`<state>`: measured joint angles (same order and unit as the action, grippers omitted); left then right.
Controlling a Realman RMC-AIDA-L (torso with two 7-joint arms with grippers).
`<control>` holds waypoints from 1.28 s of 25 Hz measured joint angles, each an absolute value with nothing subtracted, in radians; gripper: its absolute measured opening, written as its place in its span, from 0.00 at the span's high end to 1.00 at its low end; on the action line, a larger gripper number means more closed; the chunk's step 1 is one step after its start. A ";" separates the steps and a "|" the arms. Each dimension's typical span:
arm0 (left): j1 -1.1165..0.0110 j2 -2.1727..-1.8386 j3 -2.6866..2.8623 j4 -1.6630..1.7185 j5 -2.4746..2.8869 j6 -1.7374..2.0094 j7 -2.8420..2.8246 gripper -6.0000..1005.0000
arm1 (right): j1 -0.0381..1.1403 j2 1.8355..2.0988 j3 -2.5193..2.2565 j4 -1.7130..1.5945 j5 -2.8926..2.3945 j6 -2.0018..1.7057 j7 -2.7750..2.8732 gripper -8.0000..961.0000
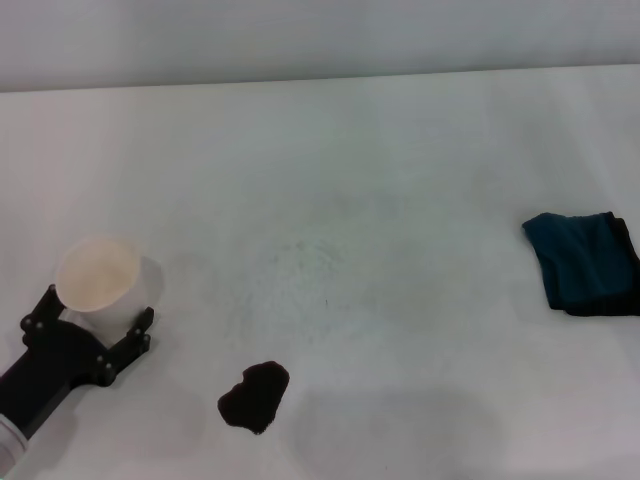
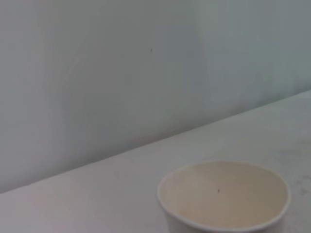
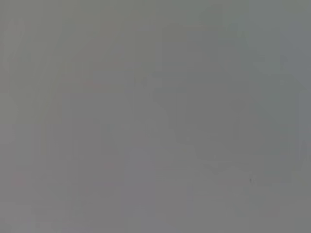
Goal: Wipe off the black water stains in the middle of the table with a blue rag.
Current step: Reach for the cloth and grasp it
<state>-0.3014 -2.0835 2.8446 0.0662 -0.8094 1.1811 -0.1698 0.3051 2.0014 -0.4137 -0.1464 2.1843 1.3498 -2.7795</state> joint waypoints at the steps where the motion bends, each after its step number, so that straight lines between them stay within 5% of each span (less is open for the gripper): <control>1: -0.298 -2.083 2.844 0.071 -0.810 1.182 -0.169 0.25 | 0.305 2.001 -0.414 -0.149 2.184 1.350 -2.780 0.31; 6: -0.262 -2.082 2.843 0.087 -0.813 1.201 -0.162 0.13 | 0.303 2.000 -0.419 -0.165 2.184 1.344 -2.776 0.31; 23: -0.044 -2.083 2.830 0.087 -0.935 1.414 -0.101 0.13 | 0.300 2.002 -0.474 -0.220 2.181 1.290 -2.653 0.31; 32: -0.054 -2.073 2.830 0.067 -1.119 1.571 -0.102 0.13 | 0.297 2.001 -0.699 -0.428 2.057 1.104 -1.912 0.31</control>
<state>-0.0543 -2.0725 2.8302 0.0670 -1.1189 1.5706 -0.1020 0.2972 2.0014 -0.6990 -0.4276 2.0573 1.1043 -1.9119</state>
